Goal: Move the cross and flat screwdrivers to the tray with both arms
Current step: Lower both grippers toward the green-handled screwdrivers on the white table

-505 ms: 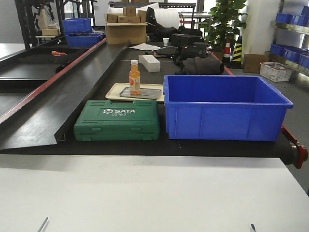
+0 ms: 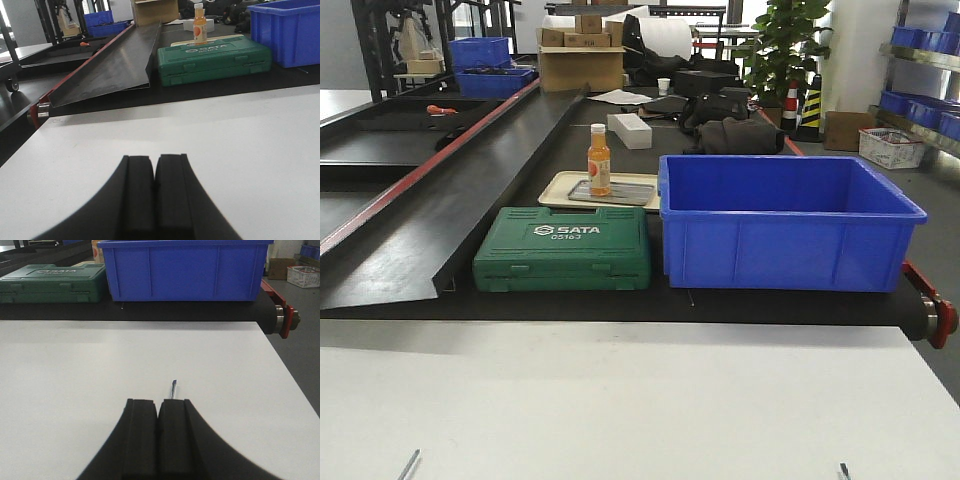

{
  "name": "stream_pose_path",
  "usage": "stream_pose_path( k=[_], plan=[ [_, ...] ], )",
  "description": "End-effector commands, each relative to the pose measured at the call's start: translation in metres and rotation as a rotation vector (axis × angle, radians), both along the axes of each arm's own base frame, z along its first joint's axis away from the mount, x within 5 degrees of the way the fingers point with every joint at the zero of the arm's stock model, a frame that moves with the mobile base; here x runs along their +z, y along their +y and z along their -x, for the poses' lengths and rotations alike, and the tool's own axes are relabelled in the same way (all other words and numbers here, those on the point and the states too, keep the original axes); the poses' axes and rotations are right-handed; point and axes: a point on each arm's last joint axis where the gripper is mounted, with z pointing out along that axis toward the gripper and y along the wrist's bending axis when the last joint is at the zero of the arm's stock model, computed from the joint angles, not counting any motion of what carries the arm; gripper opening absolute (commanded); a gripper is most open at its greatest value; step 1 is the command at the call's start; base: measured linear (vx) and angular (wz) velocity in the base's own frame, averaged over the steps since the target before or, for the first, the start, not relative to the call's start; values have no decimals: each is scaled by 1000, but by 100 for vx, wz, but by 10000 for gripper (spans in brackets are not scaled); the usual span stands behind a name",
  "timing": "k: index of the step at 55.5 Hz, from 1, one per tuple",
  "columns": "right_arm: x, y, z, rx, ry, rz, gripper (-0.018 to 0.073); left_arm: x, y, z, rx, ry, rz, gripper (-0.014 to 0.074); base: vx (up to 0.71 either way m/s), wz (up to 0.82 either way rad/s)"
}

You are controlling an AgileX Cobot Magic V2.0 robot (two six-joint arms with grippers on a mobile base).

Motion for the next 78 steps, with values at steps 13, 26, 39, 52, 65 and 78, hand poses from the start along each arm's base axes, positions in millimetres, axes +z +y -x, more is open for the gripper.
stream_pose_path(
  k=[13, 26, 39, 52, 65, 78],
  plan=[
    [10, 0, -1, -3, -135, -3, -8, 21, 1, 1, 12, -160, 14, -6, 0, 0],
    [35, 0, 1, 0, -403, -31, -8, 42, 3, 5, 27, -371, 15, -6, 0, 0],
    [81, 0, 4, 1, -435, -73, -4, 83, 3, 17, 14, -596, 116, 1, 0, 0],
    [111, 1, -28, -7, -181, -56, 41, 138, 1, 5, 3, -403, 114, 50, 0, 0],
    [88, 4, -67, -12, 50, -45, 211, 114, 1, -41, 13, -62, 117, 202, 0, 0],
    [63, 5, -92, -16, 235, -29, 505, 91, 2, -70, 23, 152, 129, 419, 0, 0]
  ],
)
